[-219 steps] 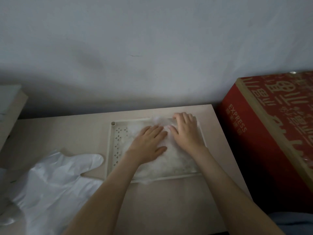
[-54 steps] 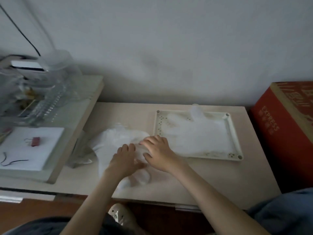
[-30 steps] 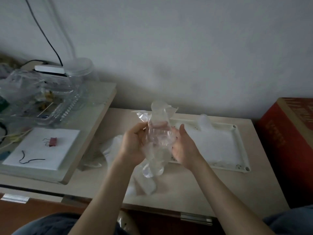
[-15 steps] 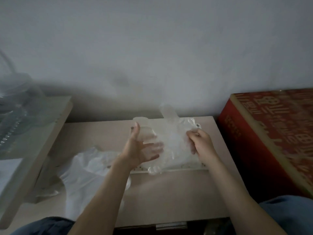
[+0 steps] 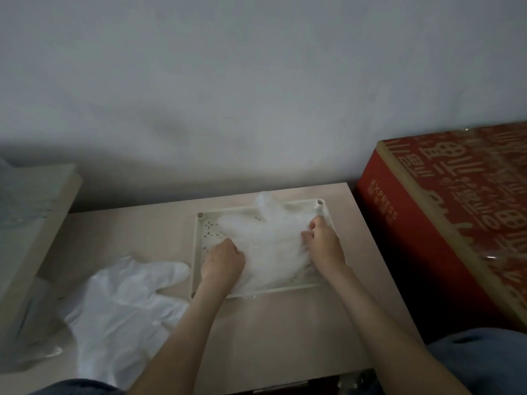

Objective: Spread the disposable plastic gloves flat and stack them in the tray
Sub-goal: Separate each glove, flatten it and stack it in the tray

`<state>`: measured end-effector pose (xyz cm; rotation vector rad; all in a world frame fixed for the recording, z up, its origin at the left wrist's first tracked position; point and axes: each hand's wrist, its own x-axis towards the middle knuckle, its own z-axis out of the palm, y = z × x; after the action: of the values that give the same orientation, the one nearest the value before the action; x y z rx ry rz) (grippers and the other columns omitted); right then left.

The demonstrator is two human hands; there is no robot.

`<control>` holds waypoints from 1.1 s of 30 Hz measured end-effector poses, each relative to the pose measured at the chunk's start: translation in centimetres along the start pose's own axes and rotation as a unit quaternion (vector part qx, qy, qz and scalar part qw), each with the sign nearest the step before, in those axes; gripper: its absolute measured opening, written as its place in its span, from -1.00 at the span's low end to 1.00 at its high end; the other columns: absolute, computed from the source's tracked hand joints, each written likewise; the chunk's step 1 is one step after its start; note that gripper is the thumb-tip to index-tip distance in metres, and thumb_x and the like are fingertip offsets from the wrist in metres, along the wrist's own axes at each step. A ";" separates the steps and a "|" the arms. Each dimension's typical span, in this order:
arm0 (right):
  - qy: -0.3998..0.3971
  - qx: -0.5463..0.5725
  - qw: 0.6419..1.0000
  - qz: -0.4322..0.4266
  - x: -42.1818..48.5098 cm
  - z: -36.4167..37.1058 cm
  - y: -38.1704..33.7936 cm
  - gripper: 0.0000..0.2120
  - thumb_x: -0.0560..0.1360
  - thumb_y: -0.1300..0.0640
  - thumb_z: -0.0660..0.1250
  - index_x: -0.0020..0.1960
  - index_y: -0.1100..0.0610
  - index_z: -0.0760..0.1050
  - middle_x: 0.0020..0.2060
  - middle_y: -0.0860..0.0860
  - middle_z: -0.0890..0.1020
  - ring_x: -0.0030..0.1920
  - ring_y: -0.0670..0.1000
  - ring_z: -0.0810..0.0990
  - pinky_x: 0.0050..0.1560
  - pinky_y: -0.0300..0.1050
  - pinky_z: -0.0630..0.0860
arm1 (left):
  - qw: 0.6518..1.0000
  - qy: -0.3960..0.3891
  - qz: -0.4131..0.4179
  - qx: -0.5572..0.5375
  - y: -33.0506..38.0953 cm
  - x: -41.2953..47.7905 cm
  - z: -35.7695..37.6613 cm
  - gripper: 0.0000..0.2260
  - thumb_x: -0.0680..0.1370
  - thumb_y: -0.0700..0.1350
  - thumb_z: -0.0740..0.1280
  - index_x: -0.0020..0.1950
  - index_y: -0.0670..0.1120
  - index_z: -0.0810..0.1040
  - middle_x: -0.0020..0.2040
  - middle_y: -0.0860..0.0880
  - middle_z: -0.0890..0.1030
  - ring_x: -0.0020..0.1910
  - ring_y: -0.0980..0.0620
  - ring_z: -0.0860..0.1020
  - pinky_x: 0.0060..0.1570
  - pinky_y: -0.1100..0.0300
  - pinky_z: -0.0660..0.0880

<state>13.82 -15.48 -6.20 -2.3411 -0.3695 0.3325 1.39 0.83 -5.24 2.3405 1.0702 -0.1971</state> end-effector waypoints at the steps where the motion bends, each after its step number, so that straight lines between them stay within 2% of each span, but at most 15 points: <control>1: 0.001 -0.003 1.000 -0.003 0.0 0.0 -0.1 -0.90 0.55 0.22 0.24 0.03 0.20 0.35 -0.20 0.09 0.49 -0.20 0.10 0.43 -0.24 -0.08 0.29 | 1.000 -0.003 -0.008 0.013 -0.1 0.1 0.0 -0.83 0.55 -0.13 0.15 -0.02 -0.17 0.49 -0.04 -0.15 0.58 -0.07 -0.13 0.54 -0.13 0.13 0.41; 3: 0.003 -0.010 1.000 -0.008 0.0 0.1 -0.1 -0.89 0.56 0.23 0.24 0.03 0.16 0.31 -0.17 0.08 0.48 -0.19 0.11 0.43 -0.24 -0.08 0.28 | 0.999 -0.004 -0.021 0.026 -0.2 0.2 0.0 -0.77 0.55 -0.15 0.13 0.08 -0.21 0.50 0.05 -0.18 0.58 0.03 -0.18 0.55 -0.06 0.12 0.42; 6: 0.005 -0.015 1.000 -0.007 0.0 0.2 -0.1 -0.80 0.56 0.23 0.24 0.15 0.20 0.32 -0.12 0.08 0.47 -0.14 0.12 0.46 -0.20 -0.10 0.28 | 0.999 0.021 -0.040 0.003 -0.7 0.4 -0.5 -0.79 0.56 -0.19 0.12 0.08 -0.22 0.48 0.05 -0.20 0.58 0.01 -0.19 0.53 -0.06 0.11 0.40; 8: 0.013 -0.003 1.000 -0.004 0.0 0.3 0.0 -0.72 0.56 0.23 0.24 0.24 0.23 0.31 -0.07 0.10 0.49 -0.08 0.14 0.50 -0.18 -0.12 0.28 | 0.997 0.042 -0.045 -0.041 -1.2 0.5 -0.9 -0.84 0.55 -0.20 0.12 -0.03 -0.20 0.48 -0.04 -0.20 0.58 -0.11 -0.15 0.50 -0.16 0.13 0.36; 10: 0.019 0.005 1.000 -0.006 -0.1 0.3 0.1 -0.72 0.57 0.23 0.23 0.25 0.23 0.31 -0.08 0.08 0.48 -0.10 0.11 0.48 -0.18 -0.12 0.27 | 0.993 0.055 -0.052 -0.085 -1.7 0.8 -1.3 -0.90 0.54 -0.19 0.17 -0.12 -0.15 0.46 -0.18 -0.11 0.55 -0.13 -0.12 0.49 -0.20 0.14 0.33; 12: 0.027 0.004 1.000 -0.005 0.0 0.4 0.4 -0.76 0.57 0.22 0.21 0.22 0.21 0.32 -0.11 0.07 0.47 -0.12 0.11 0.47 -0.18 -0.11 0.29 | 0.990 0.058 -0.052 -0.116 -2.0 0.9 -1.9 -0.95 0.52 -0.17 0.24 -0.11 -0.11 0.48 -0.26 0.01 0.50 -0.11 -0.09 0.50 -0.18 0.15 0.35; 14: 0.035 -0.003 0.999 -0.003 0.1 0.5 0.7 -0.81 0.58 0.20 0.20 0.17 0.21 0.32 -0.12 0.08 0.49 -0.11 0.14 0.49 -0.17 -0.09 0.31 | 0.985 0.063 -0.055 -0.151 -2.4 1.0 -2.4 -0.95 0.51 -0.17 0.27 -0.12 -0.11 0.52 -0.27 0.03 0.51 -0.16 -0.06 0.50 -0.19 0.15 0.37; 17: 0.046 -0.010 0.999 -0.004 0.3 0.6 1.0 -0.91 0.59 0.17 0.20 0.05 0.19 0.33 -0.15 0.07 0.49 -0.11 0.16 0.51 -0.19 -0.08 0.31 | 0.973 0.099 -0.064 -0.198 -3.0 1.2 -2.6 -0.87 0.54 -0.15 0.23 -0.04 -0.15 0.55 -0.14 -0.09 0.60 -0.12 -0.11 0.55 -0.15 0.09 0.45; 21: 0.053 -0.015 0.998 -0.007 0.5 0.9 1.1 -0.91 0.60 0.16 0.19 -0.04 0.15 0.30 -0.19 0.10 0.51 -0.12 0.20 0.52 -0.21 -0.06 0.31 | 0.956 0.207 -0.057 -0.202 -2.6 1.0 -2.4 -0.88 0.60 -0.12 0.17 0.03 -0.13 0.46 0.06 -0.14 0.51 -0.05 -0.15 0.51 -0.02 0.00 0.47; 24: 0.051 -0.019 0.998 -0.013 0.6 1.0 1.2 -0.91 0.59 0.16 0.20 0.02 0.18 0.34 -0.11 0.15 0.55 -0.08 0.21 0.53 -0.15 -0.03 0.35 | 0.948 0.278 0.053 -0.145 -1.3 0.2 -1.6 -0.83 0.59 -0.13 0.22 0.11 -0.18 0.49 0.07 -0.17 0.50 0.02 -0.19 0.48 0.06 0.00 0.39; 26: 0.051 -0.019 0.998 -0.009 0.6 1.0 1.1 -0.89 0.59 0.16 0.21 0.05 0.20 0.35 -0.06 0.17 0.57 -0.05 0.21 0.54 -0.11 -0.02 0.38 | 0.962 0.219 0.151 -0.054 -0.5 -0.1 -0.8 -0.77 0.59 -0.08 0.23 0.21 -0.11 0.51 0.20 -0.13 0.52 0.20 -0.15 0.45 0.22 0.01 0.30; 28: 0.047 -0.020 0.999 -0.008 0.6 1.0 1.1 -0.88 0.59 0.16 0.21 0.06 0.20 0.35 -0.06 0.18 0.57 -0.04 0.23 0.54 -0.10 0.00 0.39 | 0.975 0.099 0.187 0.067 -0.5 -0.1 0.2 -0.66 0.62 0.02 0.16 0.38 0.00 0.39 0.42 -0.04 0.37 0.42 -0.05 0.28 0.40 0.02 0.09; 30: 0.046 -0.010 0.999 -0.013 0.5 1.0 1.2 -0.87 0.59 0.16 0.20 0.07 0.22 0.38 -0.06 0.16 0.58 -0.03 0.22 0.54 -0.10 -0.01 0.41 | 0.977 0.007 0.163 0.136 -1.0 -0.2 1.0 -0.55 0.62 0.08 0.11 0.50 0.05 0.16 0.53 -0.02 0.14 0.52 -0.03 0.06 0.46 -0.09 -0.08; 33: 0.061 0.061 0.996 -0.028 0.3 0.8 1.1 -0.90 0.58 0.16 0.22 -0.05 0.19 0.44 -0.23 0.06 0.57 -0.17 0.12 0.53 -0.20 -0.13 0.35 | 0.986 -0.014 0.111 0.125 -1.3 -0.3 1.3 -0.41 0.59 0.08 0.14 0.55 0.05 -0.05 0.57 -0.07 -0.07 0.54 -0.08 -0.13 0.44 -0.19 -0.17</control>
<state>13.95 -15.61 -7.56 -2.2143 -0.3456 0.1800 0.34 0.59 -6.76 2.6509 0.7997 -0.2937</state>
